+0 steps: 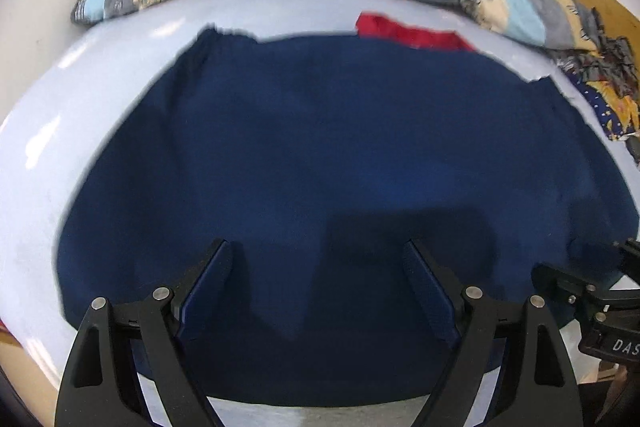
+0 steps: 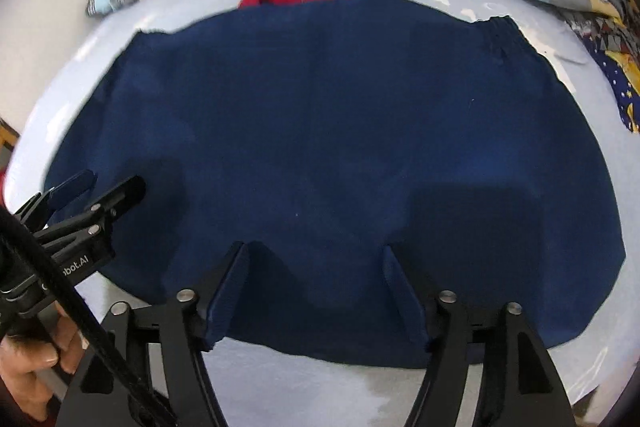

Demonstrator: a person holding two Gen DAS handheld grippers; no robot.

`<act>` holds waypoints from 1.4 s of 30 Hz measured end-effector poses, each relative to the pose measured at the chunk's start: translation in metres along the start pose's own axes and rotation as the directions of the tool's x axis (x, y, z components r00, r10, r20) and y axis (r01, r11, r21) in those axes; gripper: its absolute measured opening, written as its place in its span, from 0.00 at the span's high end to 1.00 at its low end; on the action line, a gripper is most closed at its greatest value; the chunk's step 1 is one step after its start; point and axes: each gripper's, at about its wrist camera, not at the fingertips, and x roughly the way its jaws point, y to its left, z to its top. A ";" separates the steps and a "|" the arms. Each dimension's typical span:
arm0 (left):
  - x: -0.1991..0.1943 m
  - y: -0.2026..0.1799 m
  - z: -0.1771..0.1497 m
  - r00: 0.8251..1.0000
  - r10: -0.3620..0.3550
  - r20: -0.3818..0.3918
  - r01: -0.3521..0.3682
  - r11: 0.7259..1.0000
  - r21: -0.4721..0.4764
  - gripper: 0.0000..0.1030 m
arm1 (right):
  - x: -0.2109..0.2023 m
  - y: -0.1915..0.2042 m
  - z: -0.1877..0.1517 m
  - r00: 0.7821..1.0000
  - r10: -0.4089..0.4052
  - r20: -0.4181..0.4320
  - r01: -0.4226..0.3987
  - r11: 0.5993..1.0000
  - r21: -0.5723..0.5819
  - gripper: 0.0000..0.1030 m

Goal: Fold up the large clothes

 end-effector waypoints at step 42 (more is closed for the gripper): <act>0.003 -0.014 0.009 0.991 0.098 0.093 -0.104 0.993 0.054 0.11 | 0.008 -0.023 0.020 0.999 -0.035 0.007 0.034 0.995 0.090 0.04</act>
